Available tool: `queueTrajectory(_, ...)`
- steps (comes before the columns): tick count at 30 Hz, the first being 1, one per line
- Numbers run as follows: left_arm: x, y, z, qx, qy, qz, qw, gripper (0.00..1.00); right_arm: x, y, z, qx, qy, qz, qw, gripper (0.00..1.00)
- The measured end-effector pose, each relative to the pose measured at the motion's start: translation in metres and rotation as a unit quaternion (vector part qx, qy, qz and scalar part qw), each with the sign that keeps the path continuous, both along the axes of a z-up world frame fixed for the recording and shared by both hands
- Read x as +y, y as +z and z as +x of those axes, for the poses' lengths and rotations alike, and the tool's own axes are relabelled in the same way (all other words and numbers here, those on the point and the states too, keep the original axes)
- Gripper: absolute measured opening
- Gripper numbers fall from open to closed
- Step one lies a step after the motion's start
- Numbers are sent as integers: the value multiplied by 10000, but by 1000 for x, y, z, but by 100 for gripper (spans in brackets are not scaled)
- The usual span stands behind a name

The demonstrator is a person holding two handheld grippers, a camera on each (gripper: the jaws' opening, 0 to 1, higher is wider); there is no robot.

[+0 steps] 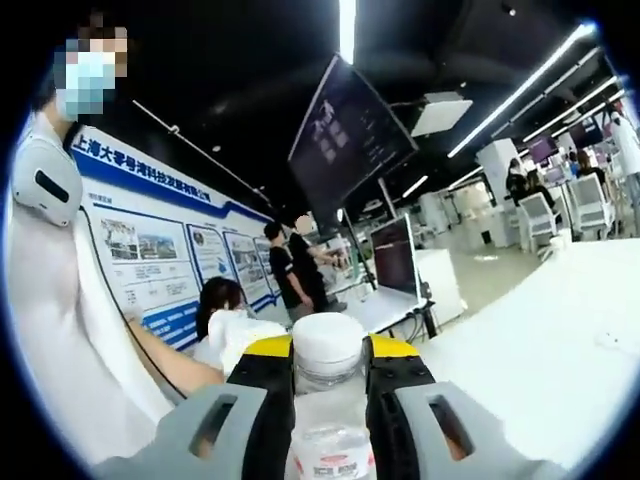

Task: Arrange the tabletop items into an orderly group along one side of the table until the central work area is clear of visible clutter.

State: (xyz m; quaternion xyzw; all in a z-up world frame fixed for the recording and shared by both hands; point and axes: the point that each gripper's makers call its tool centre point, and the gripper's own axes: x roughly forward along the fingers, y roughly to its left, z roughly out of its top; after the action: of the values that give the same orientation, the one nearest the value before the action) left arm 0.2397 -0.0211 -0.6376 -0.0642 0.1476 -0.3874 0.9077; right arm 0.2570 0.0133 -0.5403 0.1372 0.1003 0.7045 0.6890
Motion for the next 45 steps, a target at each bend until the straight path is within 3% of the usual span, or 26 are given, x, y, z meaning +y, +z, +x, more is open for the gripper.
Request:
queueTrajectory(4, 17, -11, -8, 105, 318, 257, 9991, 68, 0, -7, 18, 84, -96, -26, 9999, 22)
queueTrajectory(13, 37, -26, -37, 354, 622, 378, 9967, 66, 5, -22, 58, 27, -454, -166, 9988, 22)
queueTrajectory(22, 45, -23, -50, 470, 918, 158, 9945, 68, 20, -48, 86, -209, -544, -513, 9970, 22)
queueTrajectory(33, 57, -20, -57, 607, 1396, -81, 9883, 70, 40, -85, 138, -359, -932, -783, 9919, 23)
queueTrajectory(45, 71, -25, -63, 772, 1777, -206, 9808, 69, 58, -105, 171, -509, -1084, -881, 9889, 23)
